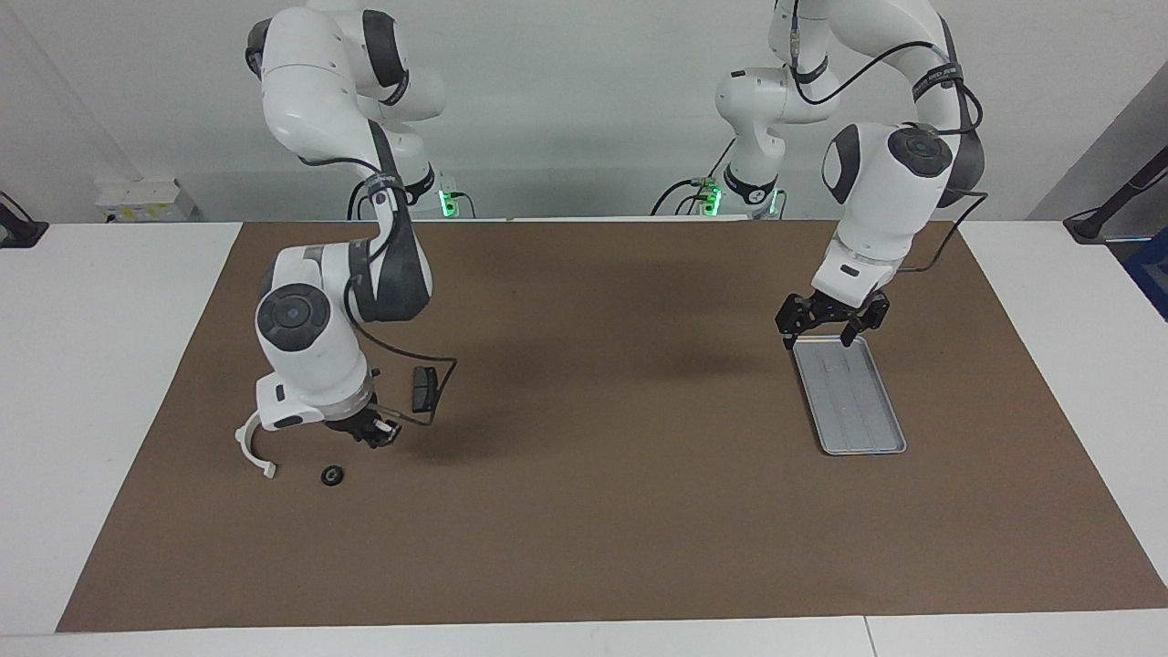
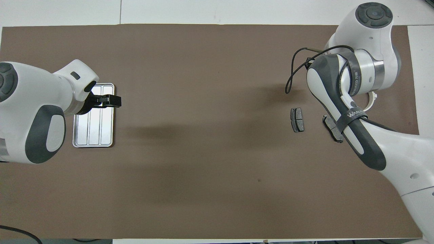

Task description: Pick bearing gear from pile to tray

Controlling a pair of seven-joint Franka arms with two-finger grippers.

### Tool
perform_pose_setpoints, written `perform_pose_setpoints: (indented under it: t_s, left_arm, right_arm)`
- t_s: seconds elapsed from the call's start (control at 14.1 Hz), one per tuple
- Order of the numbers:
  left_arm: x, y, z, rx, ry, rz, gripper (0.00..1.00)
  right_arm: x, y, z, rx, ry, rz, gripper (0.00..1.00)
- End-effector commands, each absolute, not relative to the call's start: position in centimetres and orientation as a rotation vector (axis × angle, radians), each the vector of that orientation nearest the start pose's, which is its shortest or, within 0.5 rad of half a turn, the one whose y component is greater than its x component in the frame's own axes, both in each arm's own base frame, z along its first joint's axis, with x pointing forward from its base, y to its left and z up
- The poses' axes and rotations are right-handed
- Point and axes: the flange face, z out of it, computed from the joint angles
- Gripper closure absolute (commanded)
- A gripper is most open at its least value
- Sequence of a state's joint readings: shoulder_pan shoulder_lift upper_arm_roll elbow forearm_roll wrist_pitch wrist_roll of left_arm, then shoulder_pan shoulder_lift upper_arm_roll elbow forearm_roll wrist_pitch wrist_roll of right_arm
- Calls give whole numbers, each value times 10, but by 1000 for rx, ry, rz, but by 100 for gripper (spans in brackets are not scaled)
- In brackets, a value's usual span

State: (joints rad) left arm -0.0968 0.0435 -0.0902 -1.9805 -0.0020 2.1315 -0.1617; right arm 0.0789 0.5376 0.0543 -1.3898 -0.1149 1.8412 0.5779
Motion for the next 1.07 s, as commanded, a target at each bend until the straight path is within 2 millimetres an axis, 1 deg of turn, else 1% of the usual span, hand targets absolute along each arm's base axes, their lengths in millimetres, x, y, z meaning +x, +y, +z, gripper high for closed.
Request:
perform_pose_setpoints:
  t_s: [0.0, 0.07, 0.14, 0.21, 0.36, 0.43, 0.57, 0.64, 0.78, 0.85, 0.99]
  left_arm:
    - [568, -101, 454, -3172, 13, -188, 1]
    - [569, -99, 454, -3169, 11, -186, 1]
    - [569, -97, 454, -3167, 9, -189, 1]
    - [570, -92, 454, -3165, 3, -192, 1]
    - [570, -91, 454, -3165, 6, -192, 1]
    - [570, -90, 454, -3165, 3, -192, 1]
    - [570, -91, 454, -3165, 6, -190, 1]
    - [570, -90, 454, -3165, 3, -192, 1]
    - [570, -91, 454, -3165, 3, -190, 1]
    - [570, -91, 454, -3164, 4, -190, 1]
    - [569, -89, 453, -3161, 1, -169, 1]
  right_arm:
    - [678, 129, 446, -3166, 643, 115, 100]
    - [673, 147, 461, -3143, 699, 120, 100]
    - [668, 168, 471, -3123, 733, 124, 100]
    - [659, 193, 476, -3108, 760, 136, 100]
    - [638, 246, 489, -3079, 855, 106, 100]
    - [625, 279, 490, -3062, 906, 94, 100]
    - [606, 325, 494, -2997, 1027, 50, 100]
    - [595, 348, 495, -2974, 1050, 36, 100]
    - [578, 385, 485, -2938, 1093, 16, 100]
    - [568, 401, 474, -2925, 1107, 8, 100]
    - [556, 421, 455, -2901, 1124, -9, 100]
